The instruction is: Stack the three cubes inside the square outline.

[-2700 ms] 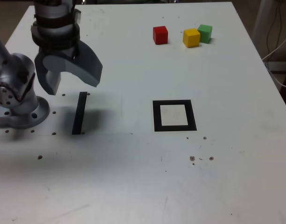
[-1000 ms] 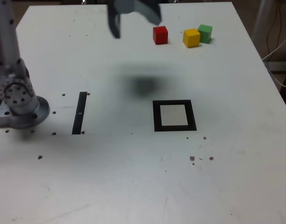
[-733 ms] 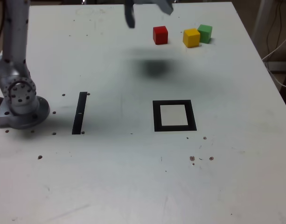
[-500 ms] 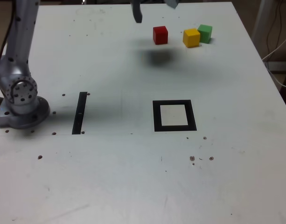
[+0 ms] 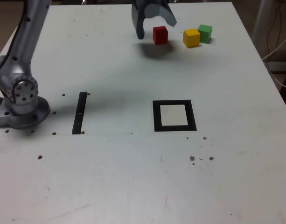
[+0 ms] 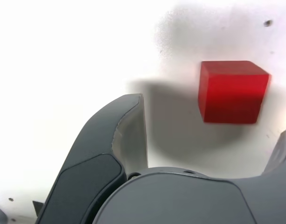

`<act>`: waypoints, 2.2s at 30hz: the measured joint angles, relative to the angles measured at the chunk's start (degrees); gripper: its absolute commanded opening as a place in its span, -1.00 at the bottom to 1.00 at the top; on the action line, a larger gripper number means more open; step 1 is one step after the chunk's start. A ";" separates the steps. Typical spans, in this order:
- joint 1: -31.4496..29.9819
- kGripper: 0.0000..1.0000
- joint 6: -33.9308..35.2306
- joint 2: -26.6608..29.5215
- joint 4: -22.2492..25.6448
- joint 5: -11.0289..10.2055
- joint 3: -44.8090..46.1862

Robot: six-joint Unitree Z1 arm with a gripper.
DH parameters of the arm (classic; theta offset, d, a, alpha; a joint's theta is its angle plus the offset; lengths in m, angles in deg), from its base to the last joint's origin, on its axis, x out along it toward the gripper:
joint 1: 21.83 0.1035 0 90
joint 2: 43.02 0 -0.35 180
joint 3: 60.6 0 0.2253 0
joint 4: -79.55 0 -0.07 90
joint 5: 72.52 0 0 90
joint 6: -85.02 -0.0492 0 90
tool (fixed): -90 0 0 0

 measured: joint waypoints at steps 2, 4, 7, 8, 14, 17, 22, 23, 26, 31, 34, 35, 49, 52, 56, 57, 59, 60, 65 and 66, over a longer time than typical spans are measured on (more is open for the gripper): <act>-0.01 0.97 0.12 -0.78 0.00 -0.02 -0.85; -0.07 0.97 0.19 -1.08 0.00 -0.15 -2.17; -0.33 0.96 0.22 -2.13 0.37 -0.87 -4.93; -0.44 0.96 0.28 -2.65 0.55 -1.09 -5.40; -1.02 0.94 0.70 -5.39 0.74 -1.91 -6.59; -1.42 0.91 0.74 -6.20 0.75 -2.31 -8.02; -1.43 0.83 0.79 -7.00 0.96 -2.86 -8.89; -1.44 0.81 0.79 -7.15 0.96 -2.87 -8.99; -1.43 0.74 0.81 -7.44 0.84 -3.02 -9.07; -1.43 0.61 0.97 -7.47 0.41 -3.50 -9.07; -1.44 0.49 0.98 -7.47 0.36 -3.86 -9.11; -1.43 0.44 0.98 -7.47 0.35 -4.01 -9.25; -1.43 -0.01 1.30 -7.47 0.30 -3.99 -9.50; -1.43 -0.21 1.54 -7.47 -0.71 -3.99 -9.16; -1.43 -0.31 1.60 -7.44 -2.25 -3.94 -8.50; -1.43 -0.32 1.61 -7.41 -2.39 -3.83 -8.45; -1.44 -0.34 1.61 -7.35 -2.43 -3.52 -8.41; -1.44 -0.35 1.61 -7.33 -2.42 -3.43 -8.37; -1.43 -0.40 1.61 -6.97 -1.68 -3.13 -8.25; -1.44 -0.41 1.61 -6.76 -1.32 -3.12 -8.21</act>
